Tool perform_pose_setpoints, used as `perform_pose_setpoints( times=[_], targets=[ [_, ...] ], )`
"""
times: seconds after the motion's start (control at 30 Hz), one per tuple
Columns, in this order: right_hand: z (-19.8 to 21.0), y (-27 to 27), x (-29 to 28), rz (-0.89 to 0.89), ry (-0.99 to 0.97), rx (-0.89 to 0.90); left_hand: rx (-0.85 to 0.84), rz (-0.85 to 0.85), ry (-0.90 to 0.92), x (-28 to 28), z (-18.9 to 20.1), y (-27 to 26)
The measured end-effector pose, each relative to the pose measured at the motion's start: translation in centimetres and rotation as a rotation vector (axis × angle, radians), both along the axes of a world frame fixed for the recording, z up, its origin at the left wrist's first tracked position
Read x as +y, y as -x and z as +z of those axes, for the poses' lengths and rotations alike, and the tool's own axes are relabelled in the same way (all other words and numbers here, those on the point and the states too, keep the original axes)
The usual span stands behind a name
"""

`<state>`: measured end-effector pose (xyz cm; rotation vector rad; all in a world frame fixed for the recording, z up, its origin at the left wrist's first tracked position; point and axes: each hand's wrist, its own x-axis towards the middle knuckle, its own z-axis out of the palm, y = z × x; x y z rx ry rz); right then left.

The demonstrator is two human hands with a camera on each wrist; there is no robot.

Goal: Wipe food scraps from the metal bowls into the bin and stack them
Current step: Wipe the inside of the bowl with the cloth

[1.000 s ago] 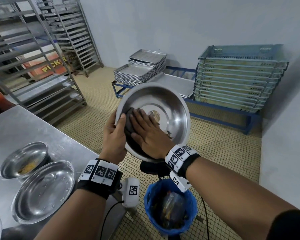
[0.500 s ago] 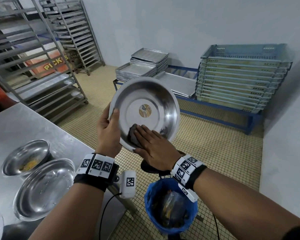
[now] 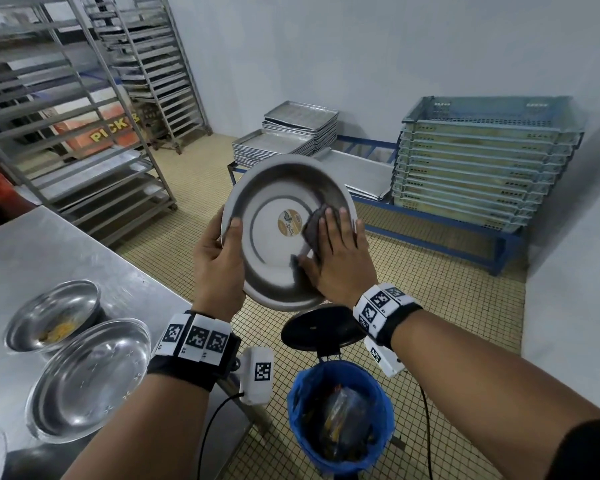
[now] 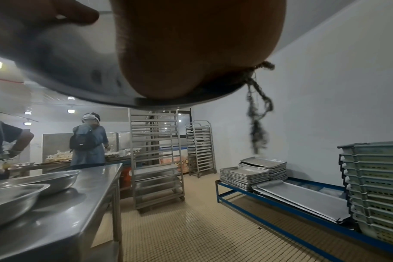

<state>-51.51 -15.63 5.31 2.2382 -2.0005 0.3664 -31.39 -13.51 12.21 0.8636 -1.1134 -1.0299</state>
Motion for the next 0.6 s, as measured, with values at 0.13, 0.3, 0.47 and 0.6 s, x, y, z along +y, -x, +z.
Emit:
perform_pose_setpoints(
  times=[0.13,0.3,0.47,0.6],
  targets=[
    [-1.4,-1.3,2.2,0.092,-0.075,-0.044,0.022,0.065,-0.004,-0.3,0.2,0.1],
    [-1.9,-1.4,2.0,0.027,-0.06,-0.053,0.004,0.062,-0.023,-0.1,-0.3,0.1],
    [-0.3,-0.4,-0.4,-0.047,0.078,-0.089,-0.01,-0.051,-0.03,0.6,-0.6,0.6],
    [0.6,-0.8,-1.5,-0.032,0.231,-0.102,0.025,-0.12,-0.043,0.8,-0.8,1.4]
  ],
)
